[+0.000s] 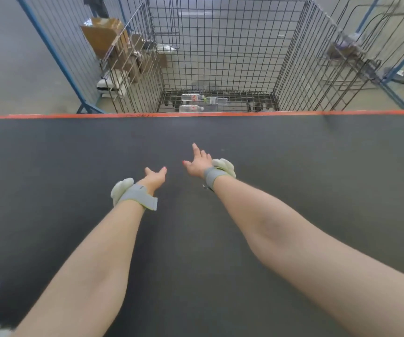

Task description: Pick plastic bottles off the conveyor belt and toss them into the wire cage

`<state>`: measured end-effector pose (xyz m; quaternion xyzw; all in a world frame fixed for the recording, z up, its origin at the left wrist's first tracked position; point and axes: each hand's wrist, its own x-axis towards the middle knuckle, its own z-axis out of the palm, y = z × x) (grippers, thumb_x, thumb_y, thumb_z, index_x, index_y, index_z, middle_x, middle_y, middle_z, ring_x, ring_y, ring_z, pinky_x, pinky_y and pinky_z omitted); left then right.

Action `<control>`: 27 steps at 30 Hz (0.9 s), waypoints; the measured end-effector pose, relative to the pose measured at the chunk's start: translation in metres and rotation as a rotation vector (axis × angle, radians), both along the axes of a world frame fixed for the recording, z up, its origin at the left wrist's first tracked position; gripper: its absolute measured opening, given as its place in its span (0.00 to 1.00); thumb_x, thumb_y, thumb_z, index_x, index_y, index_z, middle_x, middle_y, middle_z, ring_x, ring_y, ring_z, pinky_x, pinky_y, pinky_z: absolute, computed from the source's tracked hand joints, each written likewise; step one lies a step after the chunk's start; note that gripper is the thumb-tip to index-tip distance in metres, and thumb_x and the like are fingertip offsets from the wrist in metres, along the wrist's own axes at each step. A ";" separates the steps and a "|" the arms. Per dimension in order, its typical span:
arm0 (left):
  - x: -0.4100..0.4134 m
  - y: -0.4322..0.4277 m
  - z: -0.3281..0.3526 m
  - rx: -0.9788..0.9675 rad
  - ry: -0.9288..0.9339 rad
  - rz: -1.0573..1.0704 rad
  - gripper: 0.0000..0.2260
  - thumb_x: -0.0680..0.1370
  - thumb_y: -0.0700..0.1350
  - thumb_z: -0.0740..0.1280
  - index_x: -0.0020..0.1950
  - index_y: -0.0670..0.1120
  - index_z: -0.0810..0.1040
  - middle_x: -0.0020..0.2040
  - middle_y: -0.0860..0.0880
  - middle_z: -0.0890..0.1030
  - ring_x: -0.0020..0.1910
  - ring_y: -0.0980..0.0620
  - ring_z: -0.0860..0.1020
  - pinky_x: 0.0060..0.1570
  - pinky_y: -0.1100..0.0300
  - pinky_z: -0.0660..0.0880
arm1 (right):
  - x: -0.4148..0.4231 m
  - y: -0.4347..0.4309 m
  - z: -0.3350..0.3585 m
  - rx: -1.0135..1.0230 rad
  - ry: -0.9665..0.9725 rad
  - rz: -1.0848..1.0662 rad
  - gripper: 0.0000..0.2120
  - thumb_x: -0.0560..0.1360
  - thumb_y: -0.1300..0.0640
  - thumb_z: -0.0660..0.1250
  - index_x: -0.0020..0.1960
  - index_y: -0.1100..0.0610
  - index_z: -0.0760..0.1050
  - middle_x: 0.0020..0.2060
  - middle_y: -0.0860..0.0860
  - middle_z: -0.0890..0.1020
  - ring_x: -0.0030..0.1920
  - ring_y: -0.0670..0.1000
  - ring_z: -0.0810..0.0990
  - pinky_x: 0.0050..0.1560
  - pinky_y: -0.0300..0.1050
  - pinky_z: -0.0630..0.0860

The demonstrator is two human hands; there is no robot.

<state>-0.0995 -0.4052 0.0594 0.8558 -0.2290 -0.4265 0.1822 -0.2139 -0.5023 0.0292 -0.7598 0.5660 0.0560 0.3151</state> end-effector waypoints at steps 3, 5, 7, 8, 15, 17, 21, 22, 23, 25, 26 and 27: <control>-0.008 0.070 -0.017 0.122 -0.221 -0.191 0.33 0.82 0.58 0.53 0.79 0.45 0.41 0.79 0.41 0.51 0.78 0.41 0.46 0.76 0.47 0.47 | -0.012 0.059 -0.003 0.065 0.027 0.043 0.35 0.81 0.43 0.55 0.79 0.48 0.38 0.79 0.56 0.48 0.78 0.59 0.46 0.77 0.55 0.46; 0.002 0.107 -0.035 0.223 -0.354 -0.283 0.34 0.81 0.59 0.55 0.79 0.47 0.41 0.79 0.42 0.47 0.78 0.40 0.41 0.75 0.44 0.45 | -0.017 0.090 -0.008 0.074 0.054 0.079 0.35 0.81 0.43 0.55 0.79 0.47 0.38 0.79 0.54 0.46 0.78 0.59 0.46 0.77 0.55 0.47; 0.004 0.159 -0.045 0.283 -0.409 -0.279 0.35 0.80 0.60 0.56 0.79 0.49 0.40 0.79 0.44 0.41 0.77 0.41 0.37 0.74 0.37 0.46 | -0.028 0.133 -0.017 0.122 0.053 0.109 0.36 0.80 0.41 0.56 0.79 0.46 0.38 0.79 0.52 0.44 0.78 0.58 0.44 0.77 0.56 0.46; 0.001 0.184 -0.048 0.327 -0.431 -0.267 0.36 0.79 0.60 0.57 0.79 0.50 0.40 0.79 0.44 0.39 0.77 0.41 0.36 0.72 0.35 0.47 | -0.035 0.154 -0.024 0.152 0.062 0.126 0.37 0.79 0.39 0.57 0.79 0.45 0.38 0.79 0.51 0.43 0.78 0.57 0.42 0.77 0.57 0.46; -0.025 0.292 -0.079 0.400 -0.379 -0.297 0.36 0.80 0.59 0.57 0.79 0.50 0.38 0.77 0.43 0.34 0.77 0.37 0.38 0.74 0.39 0.47 | -0.098 0.282 -0.086 0.239 0.295 0.135 0.47 0.72 0.29 0.59 0.77 0.42 0.34 0.76 0.49 0.30 0.76 0.56 0.31 0.69 0.76 0.48; -0.032 0.302 -0.083 0.326 -0.342 -0.379 0.35 0.81 0.56 0.58 0.79 0.49 0.40 0.78 0.43 0.37 0.77 0.39 0.41 0.75 0.42 0.48 | -0.104 0.287 -0.084 0.207 0.284 0.018 0.45 0.73 0.30 0.57 0.78 0.44 0.34 0.76 0.50 0.31 0.77 0.55 0.32 0.68 0.76 0.48; -0.041 0.306 -0.074 0.071 -0.578 -0.351 0.27 0.83 0.50 0.56 0.79 0.51 0.48 0.79 0.50 0.46 0.78 0.49 0.47 0.75 0.45 0.51 | -0.093 0.296 -0.068 0.234 0.142 -0.023 0.42 0.76 0.34 0.59 0.79 0.45 0.38 0.78 0.51 0.37 0.78 0.56 0.36 0.74 0.65 0.48; -0.039 0.305 -0.068 0.031 -0.599 -0.317 0.26 0.83 0.49 0.54 0.79 0.51 0.48 0.79 0.51 0.47 0.78 0.49 0.47 0.75 0.45 0.50 | -0.087 0.303 -0.063 0.234 0.101 -0.010 0.42 0.76 0.35 0.59 0.79 0.46 0.39 0.78 0.51 0.38 0.78 0.56 0.36 0.75 0.63 0.46; -0.037 0.304 -0.064 0.005 -0.611 -0.282 0.25 0.83 0.48 0.53 0.79 0.51 0.49 0.79 0.51 0.47 0.78 0.49 0.47 0.74 0.44 0.49 | -0.080 0.309 -0.060 0.230 0.057 0.014 0.43 0.76 0.35 0.60 0.79 0.46 0.39 0.78 0.52 0.39 0.78 0.56 0.37 0.75 0.62 0.45; -0.028 0.305 -0.058 -0.001 -0.613 -0.216 0.24 0.84 0.47 0.52 0.79 0.51 0.49 0.80 0.51 0.46 0.78 0.49 0.45 0.73 0.40 0.47 | -0.064 0.323 -0.054 0.241 -0.026 0.060 0.43 0.75 0.36 0.62 0.79 0.46 0.39 0.79 0.51 0.42 0.78 0.54 0.38 0.76 0.60 0.42; -0.024 0.307 -0.058 0.016 -0.598 -0.191 0.24 0.84 0.47 0.52 0.79 0.51 0.49 0.80 0.51 0.45 0.78 0.48 0.44 0.73 0.38 0.46 | -0.057 0.331 -0.052 0.249 -0.059 0.078 0.44 0.75 0.36 0.63 0.79 0.45 0.39 0.79 0.50 0.43 0.78 0.54 0.39 0.76 0.59 0.42; -0.020 0.311 -0.060 0.042 -0.572 -0.170 0.24 0.84 0.48 0.51 0.79 0.52 0.48 0.80 0.51 0.44 0.78 0.48 0.43 0.72 0.37 0.46 | -0.051 0.338 -0.051 0.254 -0.081 0.095 0.44 0.75 0.36 0.63 0.79 0.45 0.39 0.79 0.50 0.44 0.78 0.54 0.40 0.76 0.59 0.42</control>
